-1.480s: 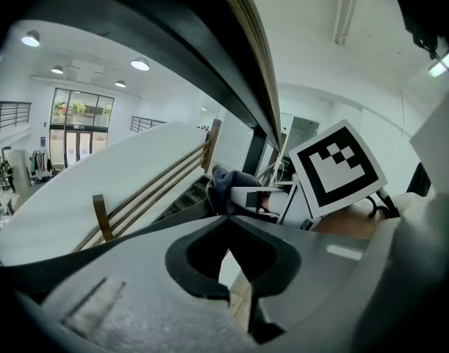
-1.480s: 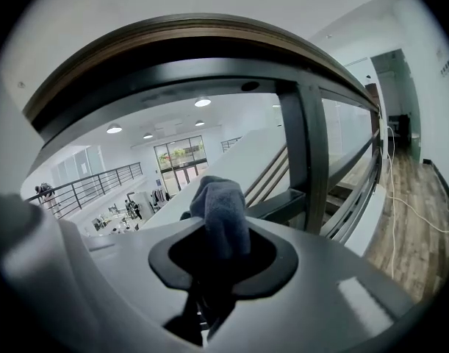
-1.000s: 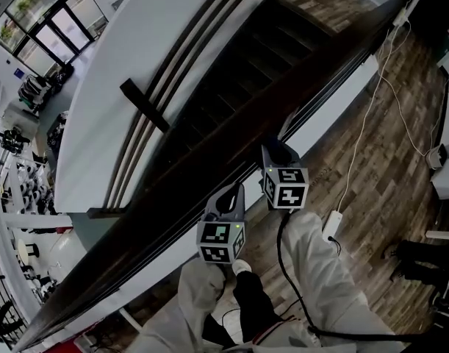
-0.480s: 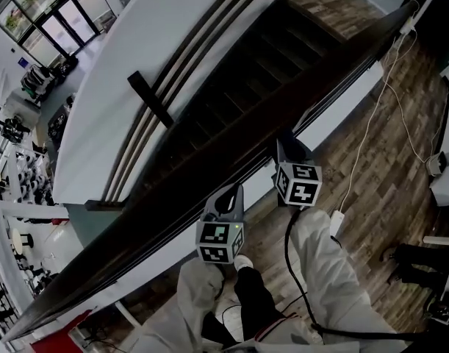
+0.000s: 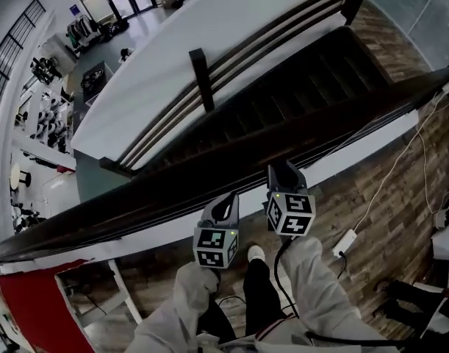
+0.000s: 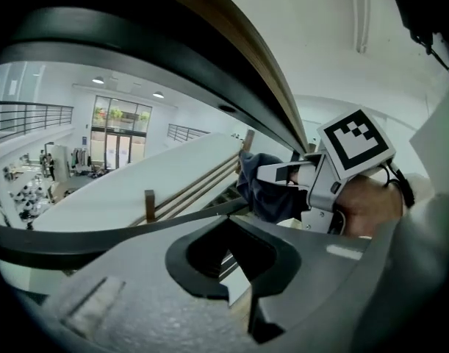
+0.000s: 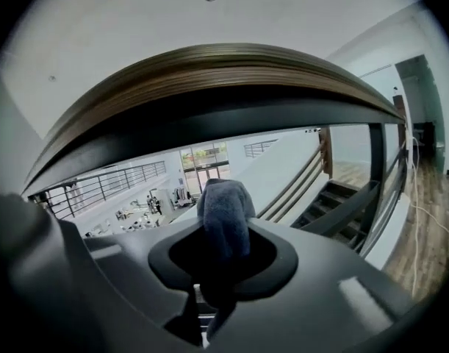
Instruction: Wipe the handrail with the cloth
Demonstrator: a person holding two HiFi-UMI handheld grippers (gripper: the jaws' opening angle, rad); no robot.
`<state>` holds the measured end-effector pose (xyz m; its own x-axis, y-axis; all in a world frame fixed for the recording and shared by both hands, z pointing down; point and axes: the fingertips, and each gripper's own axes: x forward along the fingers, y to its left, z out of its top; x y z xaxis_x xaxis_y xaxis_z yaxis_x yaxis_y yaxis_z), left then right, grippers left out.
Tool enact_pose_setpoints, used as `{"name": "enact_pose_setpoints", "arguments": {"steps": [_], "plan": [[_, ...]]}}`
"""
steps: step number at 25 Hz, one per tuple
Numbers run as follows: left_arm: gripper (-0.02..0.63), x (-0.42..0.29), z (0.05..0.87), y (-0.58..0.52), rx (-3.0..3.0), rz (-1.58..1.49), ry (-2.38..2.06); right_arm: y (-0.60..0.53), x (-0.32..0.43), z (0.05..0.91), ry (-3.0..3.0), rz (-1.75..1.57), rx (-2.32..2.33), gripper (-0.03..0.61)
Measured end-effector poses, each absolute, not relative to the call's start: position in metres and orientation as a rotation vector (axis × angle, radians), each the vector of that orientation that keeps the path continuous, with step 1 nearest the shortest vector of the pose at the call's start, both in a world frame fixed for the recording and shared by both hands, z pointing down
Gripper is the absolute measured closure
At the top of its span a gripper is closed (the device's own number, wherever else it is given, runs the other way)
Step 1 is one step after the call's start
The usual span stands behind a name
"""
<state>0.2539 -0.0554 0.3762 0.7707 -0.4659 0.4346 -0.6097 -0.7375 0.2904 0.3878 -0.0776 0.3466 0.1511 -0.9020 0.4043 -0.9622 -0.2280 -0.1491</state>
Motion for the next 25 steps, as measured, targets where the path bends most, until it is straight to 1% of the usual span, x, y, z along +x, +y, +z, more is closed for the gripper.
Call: {"name": "enact_pose_setpoints", "arguments": {"steps": [10,17,25], "plan": [[0.611,-0.011,0.372,-0.072,2.340,0.395,-1.252,-0.115,0.089,0.339,-2.232,0.608,1.841,0.505],[0.611,-0.170,0.379,-0.047,2.200,0.341,-1.452,-0.104,-0.092,0.345,-2.382,0.585,1.588,0.505],[0.611,-0.326,0.395,-0.031,1.999,0.305,-1.672,-0.095,-0.267,0.369,-2.502,0.587,1.258,0.505]]}}
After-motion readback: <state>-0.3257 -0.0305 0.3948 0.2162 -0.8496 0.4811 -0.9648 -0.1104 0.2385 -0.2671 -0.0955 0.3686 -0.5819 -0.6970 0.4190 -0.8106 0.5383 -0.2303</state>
